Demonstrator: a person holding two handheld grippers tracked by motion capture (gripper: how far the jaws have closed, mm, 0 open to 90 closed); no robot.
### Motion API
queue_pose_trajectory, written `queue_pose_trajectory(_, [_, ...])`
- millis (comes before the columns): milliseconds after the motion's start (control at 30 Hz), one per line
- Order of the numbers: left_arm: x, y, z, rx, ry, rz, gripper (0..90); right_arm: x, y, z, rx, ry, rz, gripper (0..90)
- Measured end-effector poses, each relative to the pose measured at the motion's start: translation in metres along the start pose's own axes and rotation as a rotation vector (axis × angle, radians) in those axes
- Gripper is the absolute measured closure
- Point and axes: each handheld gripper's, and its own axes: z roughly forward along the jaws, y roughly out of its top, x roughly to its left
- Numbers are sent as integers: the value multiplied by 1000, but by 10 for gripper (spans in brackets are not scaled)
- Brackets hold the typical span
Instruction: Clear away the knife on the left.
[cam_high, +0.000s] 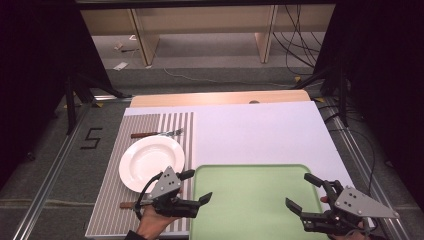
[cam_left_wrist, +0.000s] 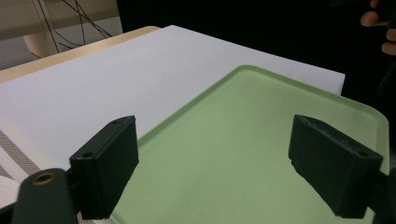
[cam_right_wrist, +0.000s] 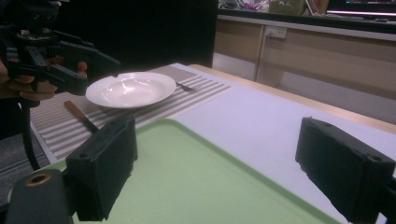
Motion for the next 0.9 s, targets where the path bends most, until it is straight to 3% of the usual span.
queue_pose_trajectory(167, [0, 1, -1, 14, 13, 19, 158, 0, 0, 0, 0, 0, 1, 137])
queue_pose_trajectory(267, [0, 2, -2, 23, 11, 2, 159, 0, 0, 0, -1, -2, 2, 137])
queue_pose_trajectory(467, [0, 3, -3, 55, 28, 35, 159, 0, 0, 0, 0, -2, 2, 137])
queue_pose_trajectory(600, [2, 3, -4, 91, 44, 66, 161, -1, 0, 0, 1, -2, 3, 138])
queue_pose_trajectory(900, [7, 3, -9, 169, 56, 92, 165, -1, 0, 0, 2, -2, 5, 137])
